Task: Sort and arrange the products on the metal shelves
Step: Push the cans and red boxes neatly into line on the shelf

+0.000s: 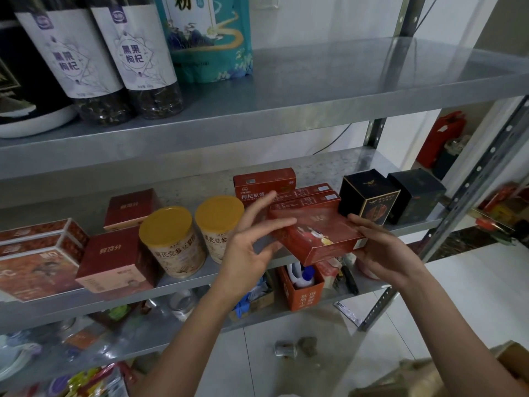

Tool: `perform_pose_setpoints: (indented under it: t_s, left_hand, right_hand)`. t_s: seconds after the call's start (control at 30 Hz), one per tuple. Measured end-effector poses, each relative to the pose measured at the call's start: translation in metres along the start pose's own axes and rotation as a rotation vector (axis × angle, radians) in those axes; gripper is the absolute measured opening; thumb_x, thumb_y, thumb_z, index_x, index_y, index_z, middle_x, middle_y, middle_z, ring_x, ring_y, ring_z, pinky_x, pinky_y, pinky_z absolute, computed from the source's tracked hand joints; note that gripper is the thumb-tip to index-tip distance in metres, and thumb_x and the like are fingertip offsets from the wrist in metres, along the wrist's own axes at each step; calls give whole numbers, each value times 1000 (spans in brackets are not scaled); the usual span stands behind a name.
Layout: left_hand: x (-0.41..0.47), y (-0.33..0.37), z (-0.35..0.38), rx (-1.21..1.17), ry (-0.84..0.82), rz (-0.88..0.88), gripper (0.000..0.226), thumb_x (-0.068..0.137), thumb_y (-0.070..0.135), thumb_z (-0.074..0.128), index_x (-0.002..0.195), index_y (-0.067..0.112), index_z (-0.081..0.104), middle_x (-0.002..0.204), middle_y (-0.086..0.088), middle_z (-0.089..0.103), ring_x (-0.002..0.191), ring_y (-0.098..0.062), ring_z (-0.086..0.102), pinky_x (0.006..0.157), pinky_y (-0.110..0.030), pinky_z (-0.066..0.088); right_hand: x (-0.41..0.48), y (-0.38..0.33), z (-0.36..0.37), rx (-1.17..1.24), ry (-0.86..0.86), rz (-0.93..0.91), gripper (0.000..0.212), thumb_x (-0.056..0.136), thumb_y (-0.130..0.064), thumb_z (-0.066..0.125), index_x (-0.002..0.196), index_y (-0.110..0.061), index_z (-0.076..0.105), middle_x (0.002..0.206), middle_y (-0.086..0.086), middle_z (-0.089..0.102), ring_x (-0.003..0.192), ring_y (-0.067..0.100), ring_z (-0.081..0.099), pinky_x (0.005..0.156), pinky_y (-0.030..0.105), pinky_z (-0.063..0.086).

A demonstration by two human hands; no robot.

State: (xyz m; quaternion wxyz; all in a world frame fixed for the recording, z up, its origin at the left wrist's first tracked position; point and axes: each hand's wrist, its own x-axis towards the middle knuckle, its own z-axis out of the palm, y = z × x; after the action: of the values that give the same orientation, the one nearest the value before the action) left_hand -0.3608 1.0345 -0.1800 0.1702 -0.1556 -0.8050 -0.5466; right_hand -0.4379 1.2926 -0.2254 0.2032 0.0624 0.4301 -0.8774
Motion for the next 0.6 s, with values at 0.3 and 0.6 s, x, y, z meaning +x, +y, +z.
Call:
perform_pose_setpoints:
  t_s: [0.3, 0.6]
  left_hand:
    - [-5, -9, 19, -462, 199, -755, 74, 83, 20, 73, 147, 21, 37, 136, -7, 58, 118, -25, 60, 99, -49, 50]
    - [-7, -28, 15, -527, 222, -706, 51, 88, -7, 62, 134, 15, 53, 114, -4, 71, 107, -26, 67, 89, -44, 56]
  right_hand:
    - [-2, 13, 0, 55, -1, -152, 55, 74, 7, 59, 121, -21, 62, 112, 11, 71, 91, 21, 71, 74, 30, 60]
    - [-21, 13, 22, -249, 69, -164, 50, 69, -8, 72, 117, -9, 59, 112, 13, 70, 94, 21, 72, 71, 24, 58]
